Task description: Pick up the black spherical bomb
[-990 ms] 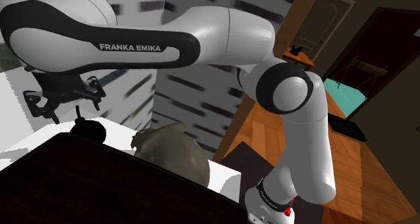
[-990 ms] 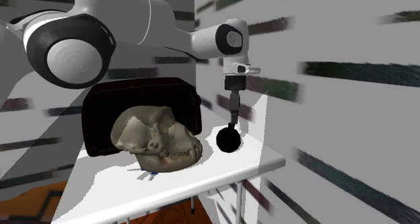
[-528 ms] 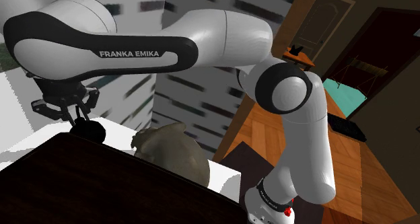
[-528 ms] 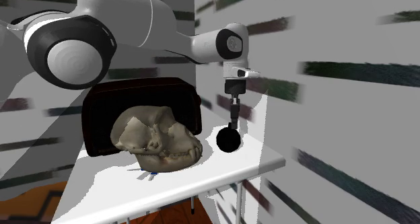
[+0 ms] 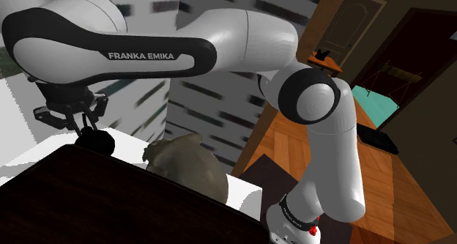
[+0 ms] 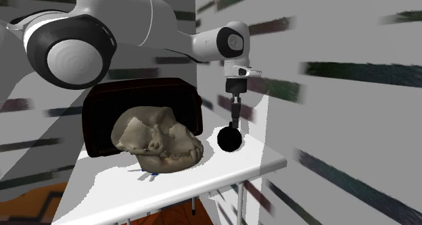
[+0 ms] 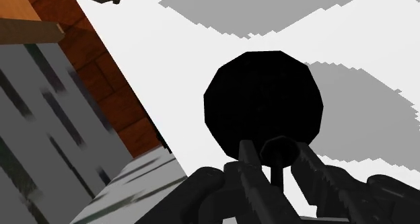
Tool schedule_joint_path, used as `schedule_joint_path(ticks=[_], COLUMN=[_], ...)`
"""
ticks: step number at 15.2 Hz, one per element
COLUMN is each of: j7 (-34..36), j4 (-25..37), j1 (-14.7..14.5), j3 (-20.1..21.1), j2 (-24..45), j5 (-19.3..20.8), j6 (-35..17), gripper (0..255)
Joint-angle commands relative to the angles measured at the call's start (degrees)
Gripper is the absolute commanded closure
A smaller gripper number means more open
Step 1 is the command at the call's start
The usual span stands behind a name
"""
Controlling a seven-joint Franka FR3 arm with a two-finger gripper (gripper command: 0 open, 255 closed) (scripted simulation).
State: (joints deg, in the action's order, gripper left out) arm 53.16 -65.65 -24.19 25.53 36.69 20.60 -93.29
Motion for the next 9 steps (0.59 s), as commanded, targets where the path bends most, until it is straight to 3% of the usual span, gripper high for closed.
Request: schedule_joint_path(ticks=[1,9], j7=[-0.3,-1.5], j4=[1.5,10.3], j1=[-0.3,-2.1], j3=[0.0,-0.2], j2=[0.0,1.4], j5=[0.0,0.3], j6=[1.4,8.5], gripper=[255,255])
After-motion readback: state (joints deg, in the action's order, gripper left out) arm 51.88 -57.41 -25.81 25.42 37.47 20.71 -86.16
